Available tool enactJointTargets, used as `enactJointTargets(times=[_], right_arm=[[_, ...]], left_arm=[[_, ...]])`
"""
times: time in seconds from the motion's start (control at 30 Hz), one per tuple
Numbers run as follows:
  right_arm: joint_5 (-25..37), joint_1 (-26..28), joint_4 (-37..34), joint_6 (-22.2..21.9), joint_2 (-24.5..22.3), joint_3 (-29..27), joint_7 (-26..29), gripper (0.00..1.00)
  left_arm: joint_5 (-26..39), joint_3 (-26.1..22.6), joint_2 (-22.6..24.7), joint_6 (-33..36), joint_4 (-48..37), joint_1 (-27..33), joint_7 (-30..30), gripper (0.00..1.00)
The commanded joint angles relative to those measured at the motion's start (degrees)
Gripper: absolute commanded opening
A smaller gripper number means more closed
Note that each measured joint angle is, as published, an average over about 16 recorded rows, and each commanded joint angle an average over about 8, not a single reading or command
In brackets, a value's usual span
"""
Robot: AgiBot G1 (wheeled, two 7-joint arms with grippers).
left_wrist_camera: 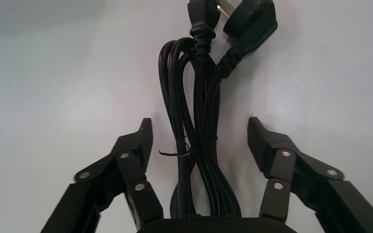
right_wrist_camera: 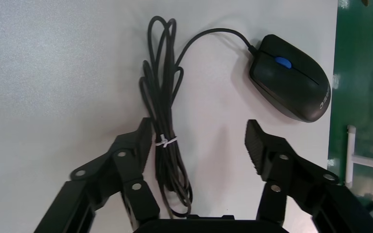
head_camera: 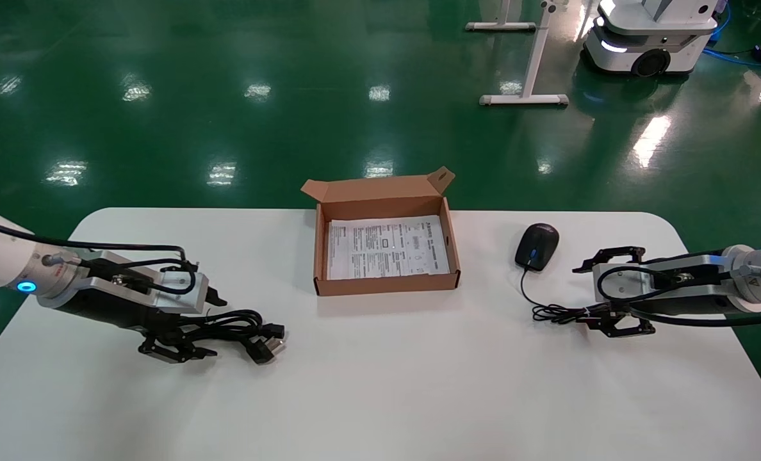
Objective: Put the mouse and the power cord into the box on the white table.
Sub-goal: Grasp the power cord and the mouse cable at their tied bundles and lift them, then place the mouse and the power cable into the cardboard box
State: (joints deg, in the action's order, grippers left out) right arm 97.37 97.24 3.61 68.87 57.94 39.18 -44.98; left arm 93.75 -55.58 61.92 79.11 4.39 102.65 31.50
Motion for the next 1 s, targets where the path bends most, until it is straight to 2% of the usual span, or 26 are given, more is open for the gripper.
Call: enactJointTargets(times=[0.03,1.0], right_arm=[[-0.03,-0.04,0.12,0.05,-0.04,0.0,0.01,0.0],[-0.11,-0.22,0.55,0.21,-0.2,-0.01,0.1,0.0]], left_arm=[[0.0,0.01,-0.05,-0.02,0.12,-0.03,-0.04,0.0],[-0.08,0.03,-0.21,-0.11,0.56,-0.14,-0.23,0.0]])
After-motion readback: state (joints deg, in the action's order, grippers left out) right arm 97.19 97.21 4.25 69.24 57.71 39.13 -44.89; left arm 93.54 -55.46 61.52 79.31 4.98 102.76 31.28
